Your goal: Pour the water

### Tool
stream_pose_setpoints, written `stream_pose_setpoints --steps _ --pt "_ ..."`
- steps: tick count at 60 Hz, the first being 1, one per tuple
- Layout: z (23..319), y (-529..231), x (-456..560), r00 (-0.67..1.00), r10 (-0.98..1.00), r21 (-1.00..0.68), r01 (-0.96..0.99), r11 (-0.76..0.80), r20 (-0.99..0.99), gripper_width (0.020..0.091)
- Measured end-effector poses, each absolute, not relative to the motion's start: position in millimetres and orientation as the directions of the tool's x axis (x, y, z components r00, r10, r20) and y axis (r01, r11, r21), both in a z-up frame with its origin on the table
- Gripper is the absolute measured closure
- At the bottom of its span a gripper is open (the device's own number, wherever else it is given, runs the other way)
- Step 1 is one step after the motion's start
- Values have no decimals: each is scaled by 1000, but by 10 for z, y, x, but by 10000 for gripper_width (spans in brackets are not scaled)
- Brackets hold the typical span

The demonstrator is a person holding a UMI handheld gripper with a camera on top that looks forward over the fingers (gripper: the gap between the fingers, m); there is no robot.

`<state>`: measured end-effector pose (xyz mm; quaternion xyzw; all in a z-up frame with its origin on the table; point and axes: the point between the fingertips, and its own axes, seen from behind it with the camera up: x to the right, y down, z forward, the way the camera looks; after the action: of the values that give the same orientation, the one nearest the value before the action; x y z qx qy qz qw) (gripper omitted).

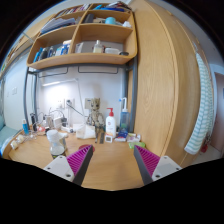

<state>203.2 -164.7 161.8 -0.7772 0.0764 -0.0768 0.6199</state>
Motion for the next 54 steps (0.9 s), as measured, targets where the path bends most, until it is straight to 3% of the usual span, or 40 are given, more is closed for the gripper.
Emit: stream_pose_setpoints --steps 21,31,42,48,54 --pt "837 -1827 956 999 -28 -969 -44 -243 -39 267" --pt "791 -1527 331 995 78 -979 -43 -200 -60 248" --pt "824 -1051 259 999 30 -987 -26 -159 -32 254" --pt "787 -853 255 999 30 -986 -33 -165 -38 326" --pt "756 -707 253 997 46 -984 -52 -171 -61 446"
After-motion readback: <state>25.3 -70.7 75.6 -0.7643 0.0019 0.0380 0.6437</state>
